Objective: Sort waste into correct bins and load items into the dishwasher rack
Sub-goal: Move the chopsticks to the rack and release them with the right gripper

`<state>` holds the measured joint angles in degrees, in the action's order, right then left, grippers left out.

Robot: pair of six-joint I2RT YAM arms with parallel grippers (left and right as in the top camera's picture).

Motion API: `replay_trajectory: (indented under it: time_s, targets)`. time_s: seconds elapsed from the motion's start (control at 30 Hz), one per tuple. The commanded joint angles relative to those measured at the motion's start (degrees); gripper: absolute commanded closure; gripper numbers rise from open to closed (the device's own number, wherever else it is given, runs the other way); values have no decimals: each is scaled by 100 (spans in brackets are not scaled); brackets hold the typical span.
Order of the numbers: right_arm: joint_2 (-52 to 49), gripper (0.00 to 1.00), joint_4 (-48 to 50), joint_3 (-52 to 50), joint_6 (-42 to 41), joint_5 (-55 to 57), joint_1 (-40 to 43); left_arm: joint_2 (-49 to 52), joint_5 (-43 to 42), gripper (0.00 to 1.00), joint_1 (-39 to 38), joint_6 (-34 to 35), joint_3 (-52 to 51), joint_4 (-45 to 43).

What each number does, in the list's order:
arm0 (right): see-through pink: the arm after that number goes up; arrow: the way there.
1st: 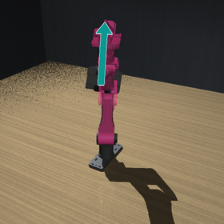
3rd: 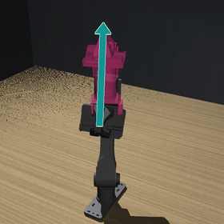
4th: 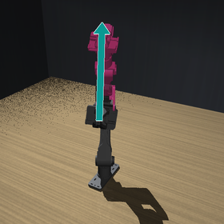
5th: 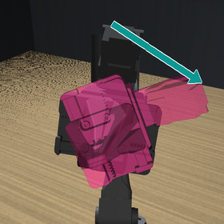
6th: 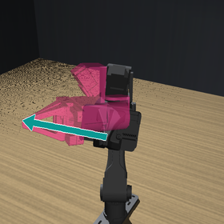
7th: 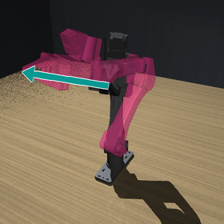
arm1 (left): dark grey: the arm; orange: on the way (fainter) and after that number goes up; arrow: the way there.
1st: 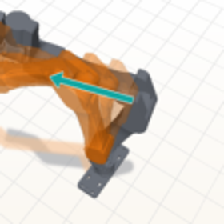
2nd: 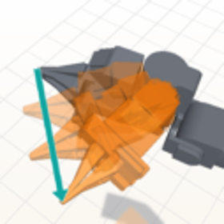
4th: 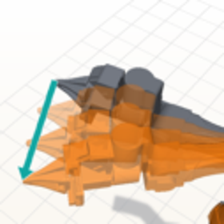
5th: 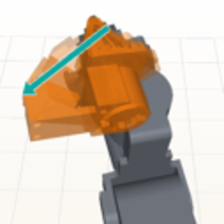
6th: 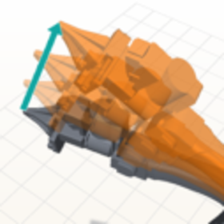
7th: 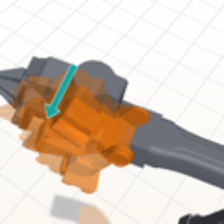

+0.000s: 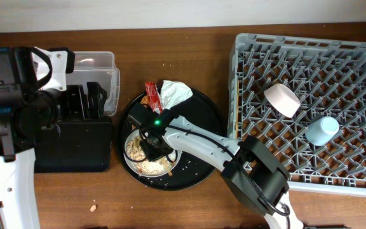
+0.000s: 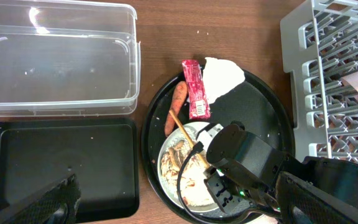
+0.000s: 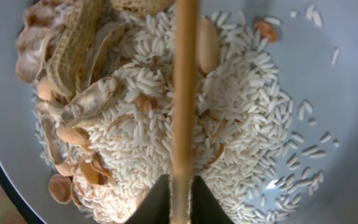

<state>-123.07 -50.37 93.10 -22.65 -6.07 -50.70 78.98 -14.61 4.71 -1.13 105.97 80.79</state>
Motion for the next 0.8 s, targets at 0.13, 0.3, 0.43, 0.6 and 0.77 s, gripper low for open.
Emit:
replay_trajectory:
  time_s: [0.13,0.3,0.43,0.6,0.77]
  targets:
    - [686,96,-378,232,-35,236,348,-13,-61,1,-7,-111,24,-13]
    - [2017,96,-772,597,-37,490,1746,-13,-61,1,-7,-111,24,-13]
    - [2194,96,-879,511,-33,472,3694,-13,-61,1,-7,-111,24,-13]
    - [1646,96,-1038,343,446,162,4111,-13,-61,1,-7,-111,24,-13]
    - [1193,89,-898,343,369,463,3908,-13,-61,1,-7,-111,24,-13]
